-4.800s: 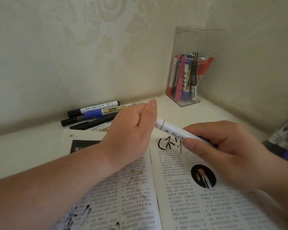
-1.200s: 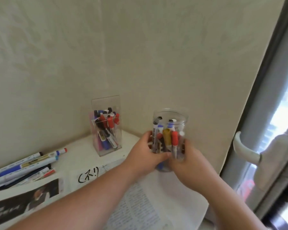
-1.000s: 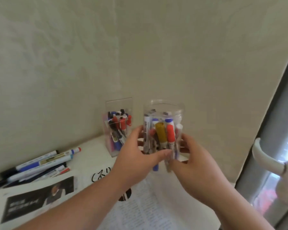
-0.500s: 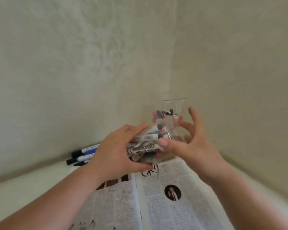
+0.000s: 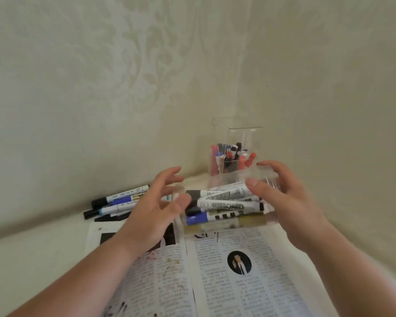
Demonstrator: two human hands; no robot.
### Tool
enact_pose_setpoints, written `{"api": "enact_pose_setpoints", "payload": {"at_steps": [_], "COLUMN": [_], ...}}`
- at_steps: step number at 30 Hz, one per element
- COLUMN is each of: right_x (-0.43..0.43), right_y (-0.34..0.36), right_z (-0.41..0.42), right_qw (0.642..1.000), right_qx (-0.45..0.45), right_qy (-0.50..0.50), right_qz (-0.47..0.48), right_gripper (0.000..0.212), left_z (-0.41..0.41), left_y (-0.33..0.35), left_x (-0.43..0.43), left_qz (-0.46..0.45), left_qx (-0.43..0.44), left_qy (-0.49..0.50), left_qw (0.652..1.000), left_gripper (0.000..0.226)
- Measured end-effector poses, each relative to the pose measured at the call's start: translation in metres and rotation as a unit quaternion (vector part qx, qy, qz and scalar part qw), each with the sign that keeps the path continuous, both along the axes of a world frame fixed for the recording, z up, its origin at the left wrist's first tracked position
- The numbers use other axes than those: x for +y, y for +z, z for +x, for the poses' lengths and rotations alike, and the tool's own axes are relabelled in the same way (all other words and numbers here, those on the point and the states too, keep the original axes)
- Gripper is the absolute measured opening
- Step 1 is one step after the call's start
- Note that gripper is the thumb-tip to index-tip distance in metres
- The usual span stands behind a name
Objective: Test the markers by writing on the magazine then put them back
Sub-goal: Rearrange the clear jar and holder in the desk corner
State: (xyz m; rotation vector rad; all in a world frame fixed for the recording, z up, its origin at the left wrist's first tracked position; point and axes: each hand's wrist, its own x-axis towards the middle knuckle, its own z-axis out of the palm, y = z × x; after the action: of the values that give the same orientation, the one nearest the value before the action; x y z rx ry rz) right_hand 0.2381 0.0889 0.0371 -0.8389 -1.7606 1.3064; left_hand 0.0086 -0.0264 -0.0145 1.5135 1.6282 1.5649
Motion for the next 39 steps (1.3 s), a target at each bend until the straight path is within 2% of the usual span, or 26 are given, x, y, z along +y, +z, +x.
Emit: {"api": "enact_pose_setpoints", "payload": {"at_steps": [3,6,9,11,14,17,18,20,22,24,26,27,28,30,31,34,39], "right_x": [0.001,0.003,0.001,-0.003,-0.012,-0.019,-0.022,-0.025,-0.017,0.012,0.048,0.063,0.076,0.096,0.101,0.114,0.128], "right_y": [0.000,-0.004,-0.003,-0.001,0.002,0.004,0.005,0.014,0.020,0.013,0.000,-0.005,-0.011,-0.022,-0.025,-0.035,-0.040], "right_z": [-0.002,-0.004,-0.007,-0.011,-0.024,-0.035,-0.036,-0.035,-0.028,-0.018,-0.011,-0.010,-0.012,-0.020,-0.027,-0.048,-0.062], "right_qw": [1.000,1.000,0.999,1.000,0.995,0.991,0.990,0.990,0.994,0.986,0.973,0.976,0.985,0.994,0.992,0.991,0.997], "right_qx": [-0.019,-0.009,-0.013,0.003,-0.055,-0.067,-0.077,-0.072,0.005,0.070,0.055,0.019,-0.025,-0.098,-0.122,-0.106,-0.033], "right_qy": [0.016,0.013,0.028,0.023,-0.044,-0.046,-0.032,0.006,-0.001,-0.107,-0.199,-0.197,-0.158,-0.042,0.009,0.072,0.067], "right_qz": [0.016,0.002,0.016,0.004,0.076,0.101,0.115,0.122,0.111,0.110,0.106,0.091,0.063,0.025,0.028,0.039,0.026], "right_gripper": [0.070,0.073,0.071,0.069,0.064,0.071,0.074,0.075,0.068,0.055,0.054,0.067,0.091,0.136,0.147,0.152,0.140], "left_z": [0.003,-0.002,-0.004,-0.003,0.003,0.010,0.011,0.006,-0.002,-0.007,-0.008,-0.008,-0.007,-0.006,-0.005,-0.005,-0.007], "left_y": [0.001,-0.003,0.002,0.006,0.009,0.004,0.002,0.000,-0.001,-0.001,0.000,0.002,0.003,0.007,0.008,0.011,0.006], "left_x": [-0.001,-0.002,-0.006,-0.008,-0.005,0.003,0.006,0.009,0.008,0.006,0.005,0.006,0.008,0.016,0.021,0.036,0.054], "left_qz": [-0.046,-0.048,-0.072,-0.095,-0.088,-0.062,-0.054,-0.058,-0.066,-0.060,-0.054,-0.054,-0.057,-0.061,-0.064,-0.064,-0.051], "left_qx": [0.058,0.067,0.111,0.183,0.316,0.360,0.352,0.265,0.154,0.123,0.136,0.144,0.153,0.164,0.159,0.134,0.104], "left_qy": [-0.037,-0.034,-0.017,0.005,0.071,0.138,0.149,0.148,0.129,0.106,0.094,0.092,0.090,0.087,0.088,0.095,0.065], "left_qw": [0.997,0.996,0.991,0.979,0.942,0.921,0.923,0.951,0.977,0.985,0.985,0.984,0.983,0.981,0.981,0.984,0.991], "left_gripper": [0.082,0.095,0.097,0.099,0.109,0.118,0.116,0.110,0.104,0.099,0.098,0.099,0.100,0.102,0.103,0.102,0.098]}}
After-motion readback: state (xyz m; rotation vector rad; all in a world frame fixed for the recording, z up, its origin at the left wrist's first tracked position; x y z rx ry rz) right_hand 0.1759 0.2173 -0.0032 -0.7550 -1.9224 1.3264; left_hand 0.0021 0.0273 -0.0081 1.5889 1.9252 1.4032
